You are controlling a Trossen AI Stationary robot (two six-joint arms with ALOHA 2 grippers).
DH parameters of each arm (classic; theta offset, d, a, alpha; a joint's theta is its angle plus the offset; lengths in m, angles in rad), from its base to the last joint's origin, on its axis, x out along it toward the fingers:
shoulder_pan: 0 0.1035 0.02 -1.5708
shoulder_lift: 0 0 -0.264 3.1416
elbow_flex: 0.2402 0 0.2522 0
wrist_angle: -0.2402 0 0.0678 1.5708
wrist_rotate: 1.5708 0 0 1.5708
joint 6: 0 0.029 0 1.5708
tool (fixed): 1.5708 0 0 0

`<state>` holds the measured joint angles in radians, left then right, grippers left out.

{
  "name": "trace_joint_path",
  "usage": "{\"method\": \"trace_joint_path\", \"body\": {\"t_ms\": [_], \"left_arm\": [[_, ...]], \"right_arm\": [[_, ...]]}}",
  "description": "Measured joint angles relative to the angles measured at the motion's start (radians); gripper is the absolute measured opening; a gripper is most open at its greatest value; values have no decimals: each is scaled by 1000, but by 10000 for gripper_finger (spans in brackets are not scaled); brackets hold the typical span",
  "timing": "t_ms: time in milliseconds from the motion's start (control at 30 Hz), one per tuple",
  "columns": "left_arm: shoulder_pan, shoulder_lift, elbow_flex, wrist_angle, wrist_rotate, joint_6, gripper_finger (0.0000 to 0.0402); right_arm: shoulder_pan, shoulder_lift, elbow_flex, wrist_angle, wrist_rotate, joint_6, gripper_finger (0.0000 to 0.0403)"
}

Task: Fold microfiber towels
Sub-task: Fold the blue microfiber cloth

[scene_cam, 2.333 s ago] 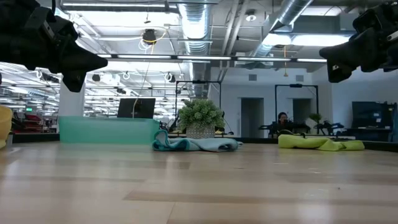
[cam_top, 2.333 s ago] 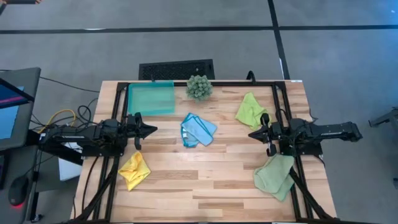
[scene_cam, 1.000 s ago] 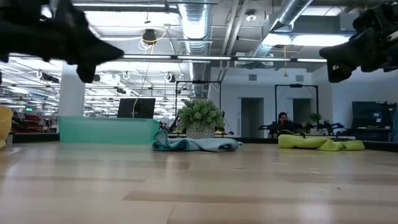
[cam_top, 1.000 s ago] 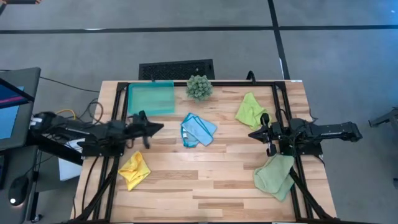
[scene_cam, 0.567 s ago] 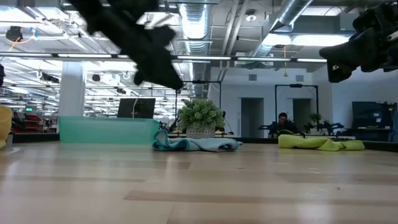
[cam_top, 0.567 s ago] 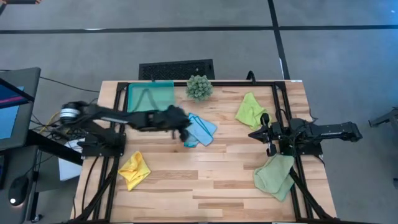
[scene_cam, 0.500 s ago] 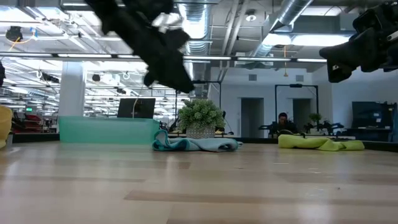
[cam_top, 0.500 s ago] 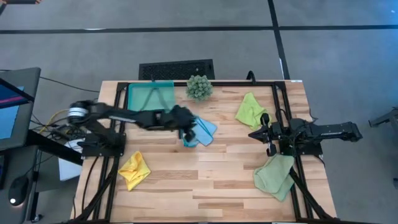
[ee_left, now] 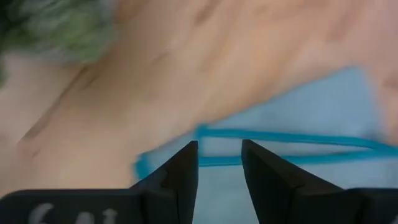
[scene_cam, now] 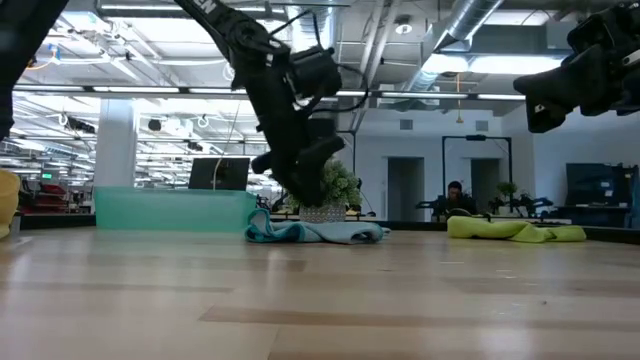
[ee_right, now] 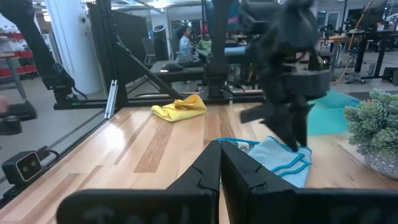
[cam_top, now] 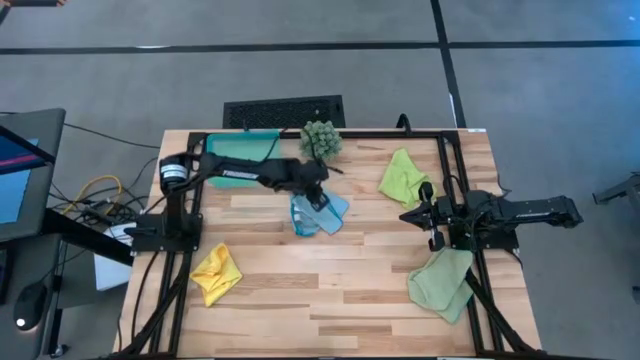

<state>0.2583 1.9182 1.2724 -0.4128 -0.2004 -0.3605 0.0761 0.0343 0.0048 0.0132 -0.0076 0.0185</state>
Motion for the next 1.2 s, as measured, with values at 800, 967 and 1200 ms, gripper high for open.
{"method": "trace_joint_path", "body": {"t_ms": [800, 967, 1200], "left_arm": [[34, 104, 5, -7, 38, -77, 109], [13, 88, 2, -12, 28, -67, 101], [-33, 33, -3, -23, 31, -34, 13]], "right_arm": [[0, 0, 0, -1, 6, 0, 33], [0, 0, 0, -1, 6, 0, 33], [0, 0, 0, -1, 6, 0, 33]]}}
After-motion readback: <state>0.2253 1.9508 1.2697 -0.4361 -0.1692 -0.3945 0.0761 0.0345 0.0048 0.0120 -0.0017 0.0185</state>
